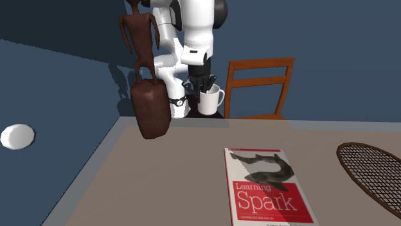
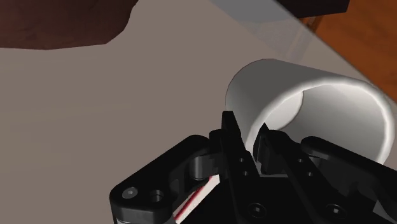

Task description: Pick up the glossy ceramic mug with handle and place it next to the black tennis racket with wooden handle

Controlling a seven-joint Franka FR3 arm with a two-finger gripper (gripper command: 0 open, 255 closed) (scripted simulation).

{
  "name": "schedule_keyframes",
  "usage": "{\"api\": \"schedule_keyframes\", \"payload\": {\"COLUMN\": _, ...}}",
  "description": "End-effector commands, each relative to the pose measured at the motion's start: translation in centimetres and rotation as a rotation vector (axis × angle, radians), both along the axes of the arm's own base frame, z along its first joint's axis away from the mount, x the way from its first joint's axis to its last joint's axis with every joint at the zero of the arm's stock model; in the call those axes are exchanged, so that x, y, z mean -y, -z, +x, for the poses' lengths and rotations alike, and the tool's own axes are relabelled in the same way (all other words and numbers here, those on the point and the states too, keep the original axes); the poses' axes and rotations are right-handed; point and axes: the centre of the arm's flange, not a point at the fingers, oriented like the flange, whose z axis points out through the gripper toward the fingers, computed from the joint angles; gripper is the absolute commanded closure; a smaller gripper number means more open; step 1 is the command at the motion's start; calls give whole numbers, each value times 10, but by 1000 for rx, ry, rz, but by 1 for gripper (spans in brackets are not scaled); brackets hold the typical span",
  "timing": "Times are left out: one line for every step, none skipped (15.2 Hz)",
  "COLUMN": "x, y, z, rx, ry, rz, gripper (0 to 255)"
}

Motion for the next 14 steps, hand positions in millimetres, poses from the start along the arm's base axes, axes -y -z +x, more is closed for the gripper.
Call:
{"api": "schedule_keyframes", "payload": {"x": 1, "y": -11, "z": 1, "rx": 0, "ry": 0, "rz": 0, "gripper": 255}}
{"api": "schedule_keyframes", "payload": {"x": 1, "y": -16, "z": 1, "rx": 0, "ry": 0, "rz": 0, "gripper": 255}}
{"api": "schedule_keyframes", "payload": {"x": 1, "y": -22, "z": 1, "rx": 0, "ry": 0, "rz": 0, "gripper": 255}}
{"api": "schedule_keyframes", "payload": {"x": 1, "y": -27, "z": 1, "rx": 0, "ry": 0, "rz": 0, "gripper": 255}}
{"api": "schedule_keyframes", "payload": {"x": 1, "y": -32, "z": 1, "rx": 0, "ry": 0, "rz": 0, "gripper": 255}}
{"api": "schedule_keyframes", "payload": {"x": 1, "y": -36, "z": 1, "rx": 0, "ry": 0, "rz": 0, "gripper": 255}}
{"api": "schedule_keyframes", "payload": {"x": -10, "y": -36, "z": 9, "rx": 0, "ry": 0, "rz": 0, "gripper": 255}}
{"api": "schedule_keyframes", "payload": {"x": -21, "y": -36, "z": 17, "rx": 0, "ry": 0, "rz": 0, "gripper": 255}}
{"api": "schedule_keyframes", "payload": {"x": -32, "y": -37, "z": 24, "rx": 0, "ry": 0, "rz": 0, "gripper": 255}}
{"api": "schedule_keyframes", "payload": {"x": -43, "y": -37, "z": 32, "rx": 0, "ry": 0, "rz": 0, "gripper": 255}}
{"api": "schedule_keyframes", "payload": {"x": -53, "y": -37, "z": 40, "rx": 0, "ry": 0, "rz": 0, "gripper": 255}}
{"api": "schedule_keyframes", "payload": {"x": -64, "y": -37, "z": 47, "rx": 0, "ry": 0, "rz": 0, "gripper": 255}}
{"api": "schedule_keyframes", "payload": {"x": -75, "y": -37, "z": 55, "rx": 0, "ry": 0, "rz": 0, "gripper": 255}}
{"api": "schedule_keyframes", "payload": {"x": -86, "y": -37, "z": 62, "rx": 0, "ry": 0, "rz": 0, "gripper": 255}}
